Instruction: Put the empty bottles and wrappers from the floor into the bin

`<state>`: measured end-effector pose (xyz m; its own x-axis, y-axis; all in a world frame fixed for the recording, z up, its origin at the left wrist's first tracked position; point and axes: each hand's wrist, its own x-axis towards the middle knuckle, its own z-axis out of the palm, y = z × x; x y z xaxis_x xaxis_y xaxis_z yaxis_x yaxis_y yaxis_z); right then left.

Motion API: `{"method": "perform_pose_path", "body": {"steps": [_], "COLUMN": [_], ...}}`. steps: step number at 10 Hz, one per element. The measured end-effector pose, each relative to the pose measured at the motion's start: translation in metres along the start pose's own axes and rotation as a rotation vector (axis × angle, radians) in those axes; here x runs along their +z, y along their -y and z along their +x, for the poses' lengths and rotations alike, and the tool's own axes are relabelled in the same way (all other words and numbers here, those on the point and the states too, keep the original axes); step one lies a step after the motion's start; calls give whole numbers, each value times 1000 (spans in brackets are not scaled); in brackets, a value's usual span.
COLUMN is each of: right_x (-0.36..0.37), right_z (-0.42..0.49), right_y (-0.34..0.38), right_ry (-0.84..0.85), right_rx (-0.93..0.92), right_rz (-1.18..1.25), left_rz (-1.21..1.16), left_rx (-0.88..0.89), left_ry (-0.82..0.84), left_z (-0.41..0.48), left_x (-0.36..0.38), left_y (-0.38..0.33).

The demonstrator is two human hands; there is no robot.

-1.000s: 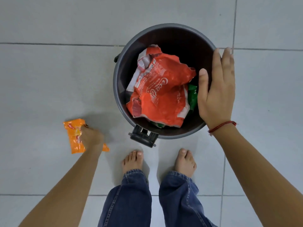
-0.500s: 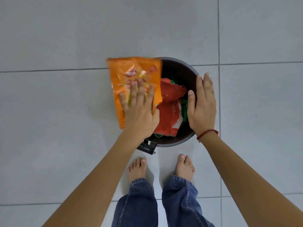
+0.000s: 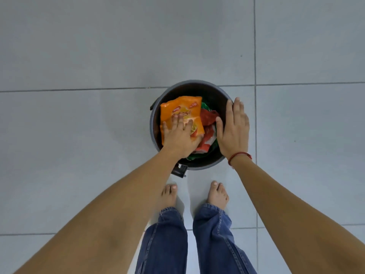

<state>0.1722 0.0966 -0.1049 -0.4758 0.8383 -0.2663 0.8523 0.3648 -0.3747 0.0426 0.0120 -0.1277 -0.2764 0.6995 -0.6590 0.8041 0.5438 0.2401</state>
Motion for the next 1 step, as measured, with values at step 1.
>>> {"method": "perform_pose_path", "body": {"steps": [1], "right_x": [-26], "right_z": [-14], "right_y": [15], "right_ry": [54], "right_rx": [-31], "right_rz": [-40], "left_rz": [29], "left_rx": [126], "left_ry": [-126], "left_z": [-32], "left_x": [-36], "left_y": [10]}}
